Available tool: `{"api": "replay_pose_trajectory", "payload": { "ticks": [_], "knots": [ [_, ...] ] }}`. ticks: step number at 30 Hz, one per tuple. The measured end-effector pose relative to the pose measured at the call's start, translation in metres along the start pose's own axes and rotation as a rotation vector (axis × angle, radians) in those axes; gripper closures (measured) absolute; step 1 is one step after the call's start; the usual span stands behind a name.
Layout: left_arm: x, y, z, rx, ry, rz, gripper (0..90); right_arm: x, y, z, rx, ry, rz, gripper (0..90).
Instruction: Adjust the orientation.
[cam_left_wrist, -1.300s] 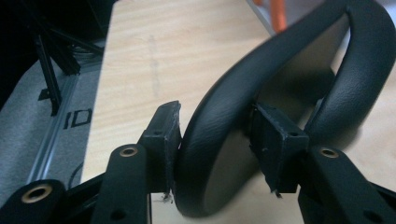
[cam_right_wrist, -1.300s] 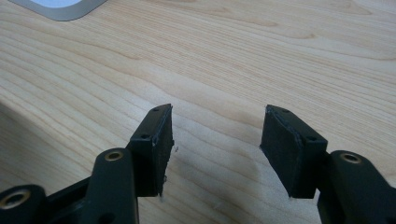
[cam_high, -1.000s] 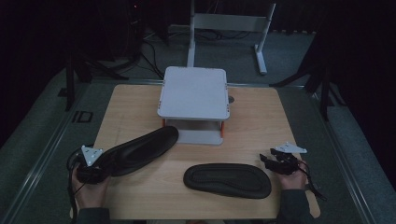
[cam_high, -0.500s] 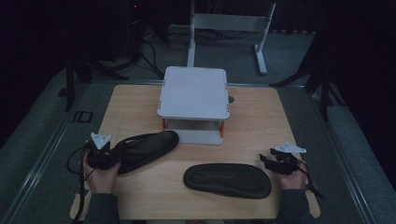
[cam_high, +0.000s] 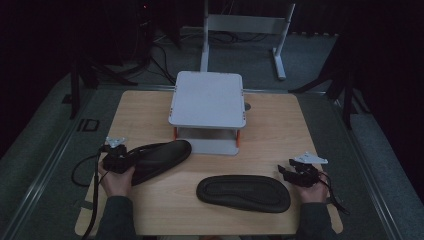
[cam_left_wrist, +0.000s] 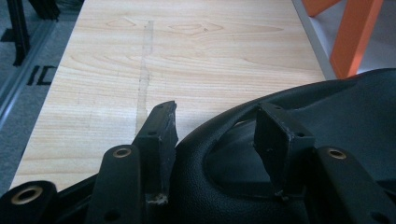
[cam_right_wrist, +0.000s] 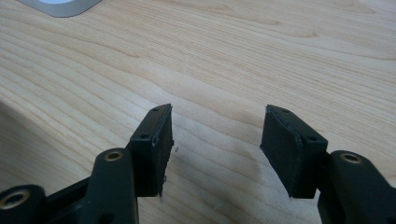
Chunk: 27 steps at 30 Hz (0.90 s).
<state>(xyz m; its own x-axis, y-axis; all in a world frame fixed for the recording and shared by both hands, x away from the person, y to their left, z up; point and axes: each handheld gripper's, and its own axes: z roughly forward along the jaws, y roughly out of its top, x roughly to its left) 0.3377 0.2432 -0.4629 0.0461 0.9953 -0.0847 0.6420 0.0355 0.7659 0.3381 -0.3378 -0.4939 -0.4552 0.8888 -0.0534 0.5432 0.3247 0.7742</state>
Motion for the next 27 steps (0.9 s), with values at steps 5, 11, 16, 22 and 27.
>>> {"api": "replay_pose_trajectory", "payload": {
  "ticks": [5, 11, 16, 22, 27],
  "knots": [
    [-0.003, -0.001, 0.006, 0.036, -0.006, 0.022, 34.2, 0.0, 0.0, 0.0, -0.001, -0.001, 0.0, 42.8],
    [0.001, -0.001, 0.005, 0.051, 0.02, 0.022, 47.5, 0.0, 0.0, 0.0, 0.0, -0.001, 0.0, 42.7],
    [0.002, -0.003, -0.004, 0.064, 0.003, 0.093, 59.1, 0.0, 0.0, 0.0, -0.002, -0.002, 0.0, 42.7],
    [0.005, -0.005, -0.022, 0.044, -0.065, 0.199, 66.3, 0.0, 0.0, 0.0, -0.001, -0.003, 0.0, 42.7],
    [0.007, -0.009, -0.031, 0.045, -0.158, 0.204, 67.8, 0.0, 0.0, 0.001, 0.002, -0.001, -0.004, 42.7]
  ]
}}
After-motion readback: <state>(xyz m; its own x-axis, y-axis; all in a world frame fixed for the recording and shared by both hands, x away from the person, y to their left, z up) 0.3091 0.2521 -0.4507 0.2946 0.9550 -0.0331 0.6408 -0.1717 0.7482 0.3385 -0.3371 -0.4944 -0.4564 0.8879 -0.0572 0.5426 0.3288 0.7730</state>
